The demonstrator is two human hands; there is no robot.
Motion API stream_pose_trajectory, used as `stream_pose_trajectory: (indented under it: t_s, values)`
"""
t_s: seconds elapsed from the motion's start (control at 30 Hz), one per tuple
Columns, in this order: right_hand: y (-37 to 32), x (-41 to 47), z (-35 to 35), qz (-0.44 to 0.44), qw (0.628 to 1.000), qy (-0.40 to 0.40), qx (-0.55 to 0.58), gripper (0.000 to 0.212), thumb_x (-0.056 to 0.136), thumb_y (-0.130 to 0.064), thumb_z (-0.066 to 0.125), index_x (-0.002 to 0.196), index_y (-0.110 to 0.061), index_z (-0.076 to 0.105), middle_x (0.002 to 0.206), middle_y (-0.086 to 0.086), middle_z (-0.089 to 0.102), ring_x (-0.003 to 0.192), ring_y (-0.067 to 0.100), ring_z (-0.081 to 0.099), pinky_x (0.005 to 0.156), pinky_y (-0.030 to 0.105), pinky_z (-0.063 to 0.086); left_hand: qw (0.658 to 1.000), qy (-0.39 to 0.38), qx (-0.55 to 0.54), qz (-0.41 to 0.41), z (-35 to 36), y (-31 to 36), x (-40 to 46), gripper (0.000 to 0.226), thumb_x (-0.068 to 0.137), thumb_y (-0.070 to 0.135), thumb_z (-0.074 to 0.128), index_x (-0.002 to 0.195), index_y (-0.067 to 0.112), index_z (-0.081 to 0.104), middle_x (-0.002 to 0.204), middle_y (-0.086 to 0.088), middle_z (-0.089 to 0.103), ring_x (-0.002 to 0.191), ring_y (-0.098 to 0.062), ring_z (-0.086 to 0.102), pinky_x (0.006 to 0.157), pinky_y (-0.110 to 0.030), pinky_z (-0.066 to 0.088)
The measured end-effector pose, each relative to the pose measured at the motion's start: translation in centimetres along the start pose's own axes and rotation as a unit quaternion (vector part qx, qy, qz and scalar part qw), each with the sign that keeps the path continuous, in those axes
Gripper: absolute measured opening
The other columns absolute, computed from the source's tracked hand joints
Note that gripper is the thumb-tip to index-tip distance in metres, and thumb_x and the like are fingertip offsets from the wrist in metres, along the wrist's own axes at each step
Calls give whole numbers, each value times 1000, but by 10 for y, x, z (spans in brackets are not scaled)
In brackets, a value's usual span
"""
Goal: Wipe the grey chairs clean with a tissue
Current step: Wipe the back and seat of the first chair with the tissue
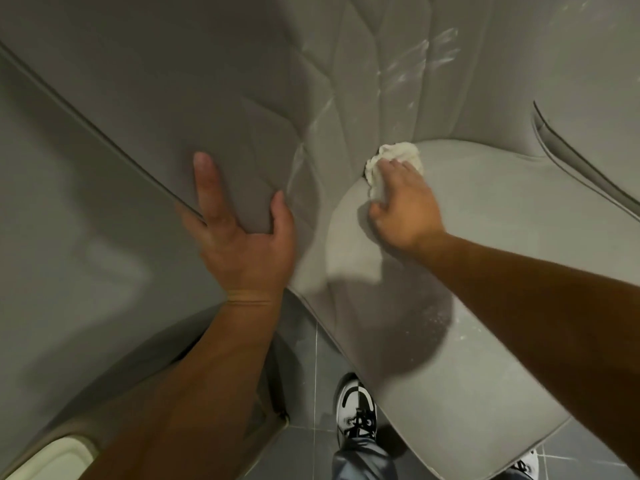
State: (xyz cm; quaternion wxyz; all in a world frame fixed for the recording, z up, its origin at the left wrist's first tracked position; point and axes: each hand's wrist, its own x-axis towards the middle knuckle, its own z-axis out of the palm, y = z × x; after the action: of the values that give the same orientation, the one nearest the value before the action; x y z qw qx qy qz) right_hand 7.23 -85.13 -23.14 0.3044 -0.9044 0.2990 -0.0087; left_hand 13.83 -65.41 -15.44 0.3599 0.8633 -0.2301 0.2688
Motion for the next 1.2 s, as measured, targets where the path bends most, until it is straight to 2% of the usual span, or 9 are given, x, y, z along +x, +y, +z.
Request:
stream_pose_trajectory:
  t_s: [0.1, 0.27, 0.43, 0.57, 0.7, 0.9, 1.03, 1.13, 1.2]
  values:
    - [-12, -6, 26, 10, 998, -19, -57, 74, 84, -34, 52, 151, -13, 28, 155, 8, 33, 144, 26, 25, 117, 41, 22, 1000, 11, 5, 23, 1, -2, 0, 81, 88, 20, 74, 147, 8, 20, 148, -12, 29, 140, -45, 40, 122, -33, 27]
    - [-9, -64, 44, -206, 976, -64, -33, 52, 79, -23, 52, 130, -14, 59, 125, 9, 63, 117, 30, 55, 100, 38, 39, 999, 13, 16, 28, 2, 5, 0, 75, 91, 14, 73, 144, -1, 22, 147, -15, 27, 138, -52, 40, 118, -53, 33]
    - [11, -122, 17, -326, 910, -243, -80, 45, 88, -23, 54, 132, -29, 60, 128, -6, 64, 125, 20, 51, 107, 36, 36, 998, 17, 62, 16, -6, 18, 3, 69, 90, 9, 74, 138, -22, 36, 143, -14, 33, 135, -50, 43, 120, -20, 15]
    - [35, -123, -48, -257, 947, -195, 17, 35, 86, -20, 61, 118, -31, 69, 115, -1, 69, 106, 18, 59, 94, 17, 36, 996, 8, 86, 2, -10, 26, 1, 65, 94, 13, 69, 139, -22, 37, 146, -19, 38, 134, -57, 42, 120, -21, 12]
    - [55, -70, -91, -82, 996, 16, 5, 36, 93, -28, 48, 125, -24, 63, 119, 8, 68, 109, 31, 60, 91, 34, 46, 993, 19, 116, -26, -7, 29, -4, 65, 100, 21, 64, 141, -20, 37, 147, -32, 42, 134, -54, 43, 122, -22, 14]
    - [90, -37, -71, -35, 981, -112, -152, 46, 94, -39, 50, 135, -19, 53, 143, 12, 49, 135, 32, 40, 111, 41, 33, 995, 17, 93, -24, 2, 19, -14, 64, 102, 20, 59, 145, -19, 32, 152, -21, 38, 138, -48, 41, 120, -14, 8]
    - [79, -58, -41, -52, 983, -18, -175, 65, 85, -66, 45, 129, -18, 50, 125, 9, 56, 115, 31, 51, 99, 43, 40, 995, 5, 65, -78, 13, 19, -25, 64, 103, 17, 52, 149, -16, 24, 155, -9, 31, 142, -50, 35, 122, -24, 22]
    - [82, -55, -36, -69, 967, 7, -247, 74, 87, -70, 37, 142, -22, 35, 124, 12, 54, 113, 34, 49, 101, 48, 36, 992, -12, 86, -96, 13, 20, -30, 68, 99, 22, 52, 158, 9, 21, 159, -13, 27, 141, -51, 36, 116, -40, 37]
    - [88, -45, -38, -48, 958, 7, -283, 76, 89, -72, 28, 149, -25, 26, 142, 17, 40, 131, 37, 36, 112, 52, 23, 984, -85, 104, -119, 6, 23, -46, 76, 94, 24, 55, 158, 30, 13, 160, -31, 15, 143, -53, 29, 120, -42, 31]
